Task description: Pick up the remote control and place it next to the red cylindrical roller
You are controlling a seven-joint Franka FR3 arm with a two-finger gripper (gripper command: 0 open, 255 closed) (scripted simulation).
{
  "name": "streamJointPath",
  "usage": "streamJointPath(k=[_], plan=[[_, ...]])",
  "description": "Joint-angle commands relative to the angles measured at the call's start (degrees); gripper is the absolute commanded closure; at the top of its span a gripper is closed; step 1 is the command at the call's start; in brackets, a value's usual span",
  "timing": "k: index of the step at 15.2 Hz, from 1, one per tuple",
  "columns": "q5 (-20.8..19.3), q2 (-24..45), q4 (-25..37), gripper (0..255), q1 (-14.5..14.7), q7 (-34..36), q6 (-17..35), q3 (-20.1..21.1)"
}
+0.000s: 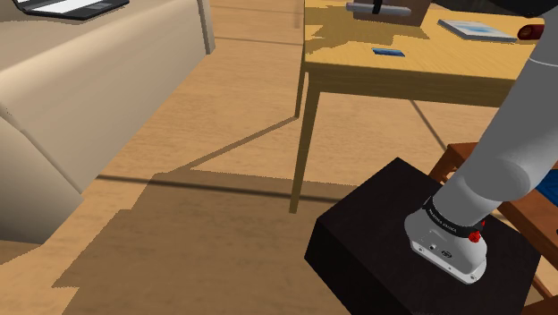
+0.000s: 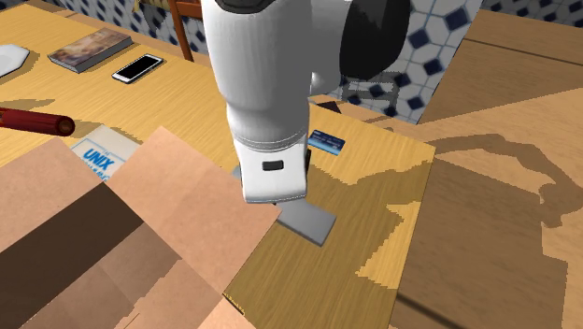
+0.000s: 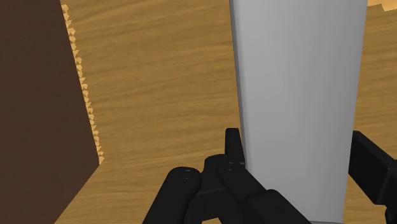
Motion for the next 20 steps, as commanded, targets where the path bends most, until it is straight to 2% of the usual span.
streamJointPath(k=[1, 11, 15, 20], plan=[[0.3, 0.7, 2.5, 255, -0.3, -0.2, -1.9, -0.1], [4.2, 8.1, 21.1, 255, -4.1, -1.4, -13.7, -0.7], [0.1, -0.7, 8.9, 255, -3.2, -4.4, -9.7, -1.9], [-3.9, -8.8, -0.7, 255, -4.1, -8.2, -7.4, -3.4]])
